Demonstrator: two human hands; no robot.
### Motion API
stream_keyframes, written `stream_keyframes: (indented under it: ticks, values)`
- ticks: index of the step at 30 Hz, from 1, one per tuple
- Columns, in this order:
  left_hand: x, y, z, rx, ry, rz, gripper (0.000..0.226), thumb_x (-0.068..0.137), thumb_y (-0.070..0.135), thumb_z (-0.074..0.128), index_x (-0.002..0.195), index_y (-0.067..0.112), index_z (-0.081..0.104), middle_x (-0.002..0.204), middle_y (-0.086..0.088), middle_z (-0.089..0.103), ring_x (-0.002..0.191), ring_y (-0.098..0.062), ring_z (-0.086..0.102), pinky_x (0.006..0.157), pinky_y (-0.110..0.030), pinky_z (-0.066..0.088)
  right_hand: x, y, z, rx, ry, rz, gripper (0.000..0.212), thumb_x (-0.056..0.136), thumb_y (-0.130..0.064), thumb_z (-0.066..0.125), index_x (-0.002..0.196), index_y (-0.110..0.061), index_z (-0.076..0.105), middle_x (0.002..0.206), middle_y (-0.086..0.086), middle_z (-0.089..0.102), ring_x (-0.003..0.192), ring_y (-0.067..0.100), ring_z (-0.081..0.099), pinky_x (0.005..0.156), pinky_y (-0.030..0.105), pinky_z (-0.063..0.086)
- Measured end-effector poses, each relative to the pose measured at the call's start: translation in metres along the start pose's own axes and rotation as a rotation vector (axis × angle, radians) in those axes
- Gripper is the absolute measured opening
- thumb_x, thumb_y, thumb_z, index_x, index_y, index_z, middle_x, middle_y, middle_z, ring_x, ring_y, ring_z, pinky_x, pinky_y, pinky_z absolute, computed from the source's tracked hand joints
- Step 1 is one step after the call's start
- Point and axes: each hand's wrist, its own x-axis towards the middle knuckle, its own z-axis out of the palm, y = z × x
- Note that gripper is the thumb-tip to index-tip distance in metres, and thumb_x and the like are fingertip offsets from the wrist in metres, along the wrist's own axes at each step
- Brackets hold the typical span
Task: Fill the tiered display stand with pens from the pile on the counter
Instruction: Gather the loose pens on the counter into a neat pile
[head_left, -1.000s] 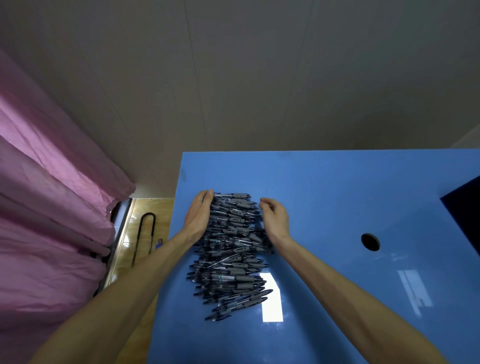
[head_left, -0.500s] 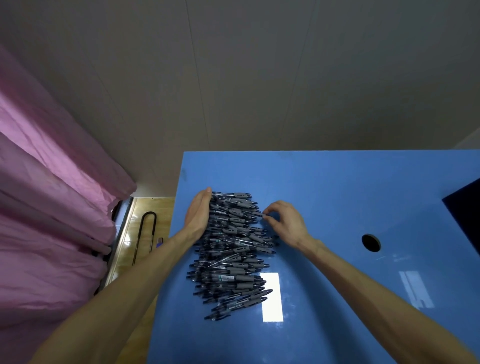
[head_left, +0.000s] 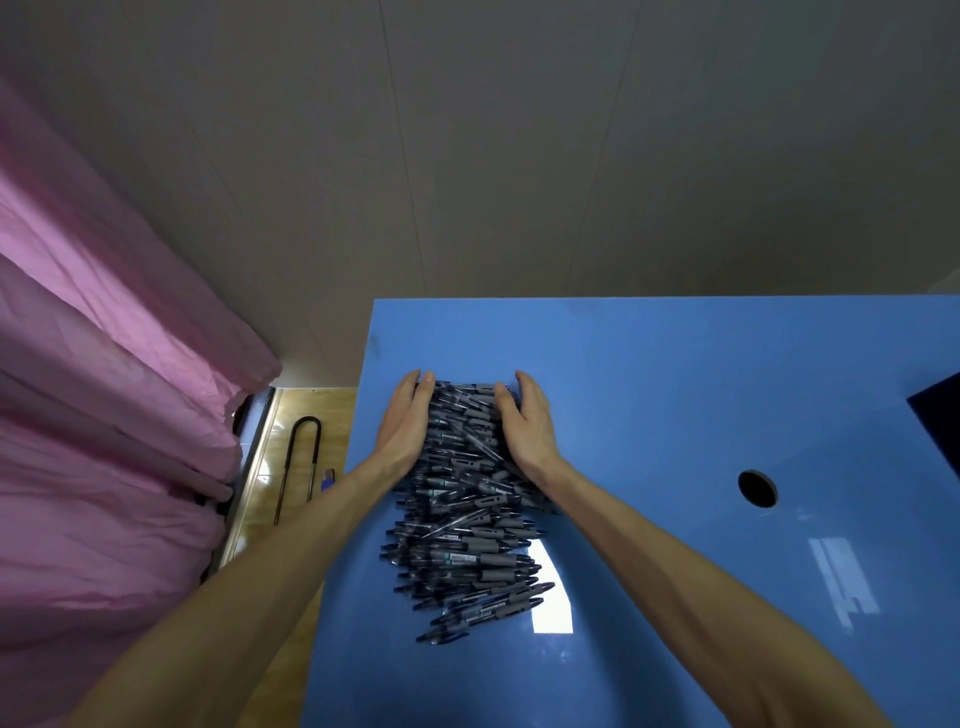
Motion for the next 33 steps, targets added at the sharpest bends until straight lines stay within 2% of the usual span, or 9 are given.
stream_keyframes:
  ticks: [3,6,11,15,18,23,26,29,33]
  values:
    - [0.007,0.003,0.001,0.018,-0.012,-0.009,0.071,0.104,0.065,0.027,0.161,0.022,0.028,0.167,0.004,0.028,0.153,-0.016,0.025,0.126,-0.041,0.018,0.011,-0.012,0.011,-0.042,-0.078,0.015,0.067,0.106,-0.052,0.035,0.157,-0.008,0.031,0.163,0.007,0.03,0.153,0.022,0.019,0.125,0.041,0.015]
    - [0.004,0.002,0.004,0.023,-0.012,0.001,0.065,0.106,0.06,0.029,0.158,0.02,0.035,0.165,0.004,0.032,0.151,-0.014,0.028,0.126,-0.041,0.019,0.017,-0.007,0.019,-0.377,-0.14,-0.142,0.064,0.105,-0.057,0.031,0.152,-0.014,0.041,0.159,0.004,0.038,0.153,0.027,0.019,0.124,0.044,0.014]
    - [-0.015,-0.003,0.004,-0.07,0.032,0.002,0.057,0.108,0.053,0.034,0.154,0.02,0.042,0.156,0.007,0.041,0.142,-0.008,0.037,0.119,-0.031,0.026,0.016,-0.008,0.025,-0.698,-0.288,-0.289,0.069,0.102,-0.065,0.022,0.158,-0.026,0.029,0.165,0.001,0.024,0.155,0.028,0.006,0.123,0.059,-0.001]
    - [-0.017,-0.007,-0.001,-0.09,0.013,0.008,0.056,0.107,0.056,0.033,0.152,0.026,0.043,0.159,0.005,0.04,0.148,-0.014,0.034,0.124,-0.04,0.025,0.019,-0.017,0.027,-0.867,-0.361,-0.346,0.073,0.099,-0.07,0.02,0.161,-0.031,0.02,0.167,0.009,0.017,0.155,0.031,0.004,0.122,0.063,-0.002]
    - [-0.013,-0.006,-0.013,-0.057,0.034,-0.012,0.063,0.106,0.059,0.031,0.157,0.022,0.036,0.164,0.004,0.034,0.151,-0.013,0.03,0.126,-0.041,0.02,0.017,-0.023,0.014,-0.732,-0.367,-0.283,0.073,0.101,-0.067,0.021,0.161,-0.027,0.02,0.168,0.007,0.017,0.156,0.027,0.006,0.124,0.057,0.0]
    - [-0.025,-0.019,-0.032,-0.001,0.051,-0.001,0.072,0.104,0.064,0.027,0.158,0.017,0.035,0.162,0.002,0.036,0.15,-0.016,0.031,0.125,-0.039,0.021,0.009,0.0,-0.03,-0.493,-0.177,-0.267,0.062,0.105,-0.057,0.035,0.154,-0.019,0.039,0.161,0.004,0.035,0.15,0.023,0.026,0.123,0.047,0.02]
    - [-0.044,-0.028,-0.036,0.052,0.104,0.035,0.058,0.109,0.049,0.032,0.155,0.014,0.038,0.159,0.001,0.039,0.147,-0.016,0.034,0.118,-0.029,0.024,-0.017,0.021,-0.054,-0.459,-0.118,-0.318,0.057,0.101,-0.049,0.053,0.146,-0.016,0.047,0.154,0.003,0.043,0.143,0.02,0.035,0.119,0.043,0.03]
    - [-0.061,-0.041,-0.036,0.144,0.126,0.115,0.051,0.11,0.042,0.038,0.153,0.015,0.041,0.16,0.001,0.038,0.15,-0.017,0.032,0.121,-0.032,0.024,-0.048,0.038,-0.065,-0.49,-0.12,-0.408,0.05,0.092,-0.056,0.061,0.129,-0.022,0.057,0.144,-0.004,0.048,0.133,0.012,0.042,0.108,0.035,0.04]
    - [-0.078,-0.046,-0.021,0.166,0.005,0.098,0.059,0.109,0.041,0.041,0.161,0.017,0.026,0.167,0.001,0.025,0.154,-0.017,0.023,0.124,-0.033,0.02,-0.065,0.052,-0.055,-0.493,-0.136,-0.536,0.032,0.093,-0.051,0.059,0.111,-0.025,0.064,0.139,-0.005,0.053,0.131,0.016,0.047,0.105,0.043,0.045]
